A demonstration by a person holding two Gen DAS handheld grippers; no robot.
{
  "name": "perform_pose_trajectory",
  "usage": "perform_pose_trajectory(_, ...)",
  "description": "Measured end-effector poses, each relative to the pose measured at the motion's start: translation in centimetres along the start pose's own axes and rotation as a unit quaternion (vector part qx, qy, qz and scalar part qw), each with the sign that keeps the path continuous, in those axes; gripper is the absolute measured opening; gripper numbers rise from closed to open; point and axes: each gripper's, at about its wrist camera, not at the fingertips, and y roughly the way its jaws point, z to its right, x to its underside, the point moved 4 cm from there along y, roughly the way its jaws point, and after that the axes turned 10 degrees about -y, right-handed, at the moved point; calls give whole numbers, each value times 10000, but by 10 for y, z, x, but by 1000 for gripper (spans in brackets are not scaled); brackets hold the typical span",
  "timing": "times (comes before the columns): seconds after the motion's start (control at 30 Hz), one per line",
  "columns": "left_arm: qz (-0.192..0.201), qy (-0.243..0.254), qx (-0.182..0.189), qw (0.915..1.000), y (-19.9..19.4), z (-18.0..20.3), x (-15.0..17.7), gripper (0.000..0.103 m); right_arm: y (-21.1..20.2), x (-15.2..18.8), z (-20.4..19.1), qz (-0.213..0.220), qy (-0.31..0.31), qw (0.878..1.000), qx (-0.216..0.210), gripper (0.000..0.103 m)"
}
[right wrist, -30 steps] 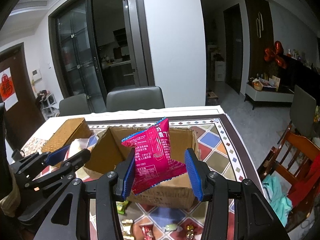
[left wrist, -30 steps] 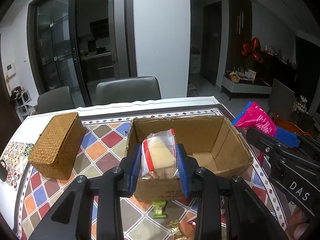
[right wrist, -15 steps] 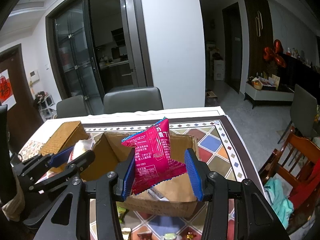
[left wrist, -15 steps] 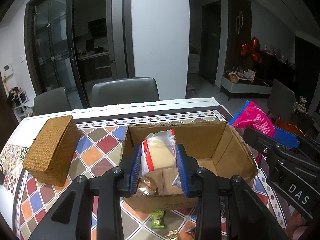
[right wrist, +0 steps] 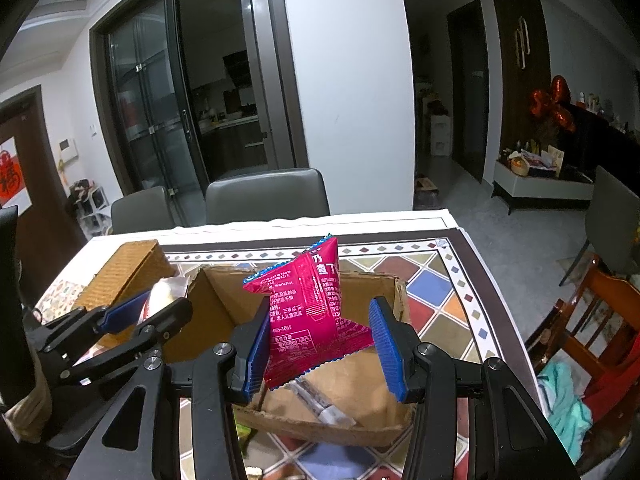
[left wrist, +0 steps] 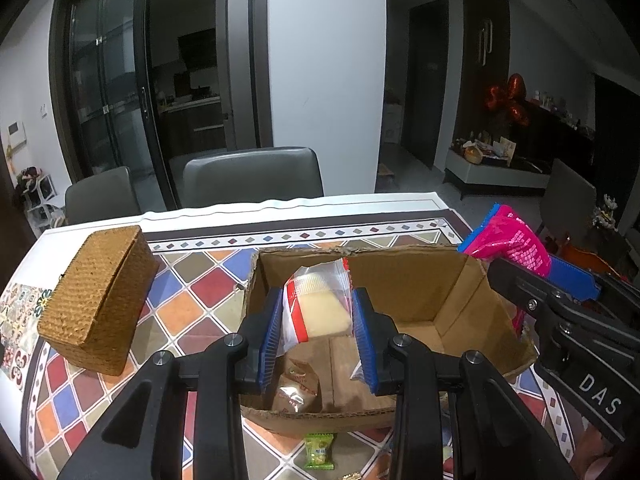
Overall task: Organize snacks
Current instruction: 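Open both tools to release the packets inside the box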
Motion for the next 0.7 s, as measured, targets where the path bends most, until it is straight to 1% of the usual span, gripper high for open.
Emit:
perform_pose_trajectory(0.27,-85,5,-45,10000,10,-1,3,36,13,2,1,-108,36,9999,-72,49)
perform_pose_trajectory(0.33,-96,-6,-38,9999,12,-1,4,40,16,3,0,-144,29,9999,-88,49)
perform_pose_trajectory(0.43,-60,-30,-58,10000,11,-3,3,49,17,3,-1,-154,7,9998,-107,50)
perform_pose_trajectory(0.47,-34,-48,-76,10000,10,-4,3,54,17,3,-1,-150,2,9998,-122,54)
perform_pose_trajectory(0.5,2,-78,-97,9999,8,-5,2,58,17,3,0,-134,4,9998,-120,63)
perform_pose_trajectory(0.6,39,-141,-90,9999,6,-8,1,65,14,2,4,-53,49,10000,-31,80)
perform_pose_trajectory(0.63,45,-141,-91,9998,5,-8,0,66,12,1,5,-30,57,10000,16,81)
perform_pose_trajectory(0.7,83,-148,-110,9998,2,-8,0,70,11,1,6,-16,66,10000,40,81)
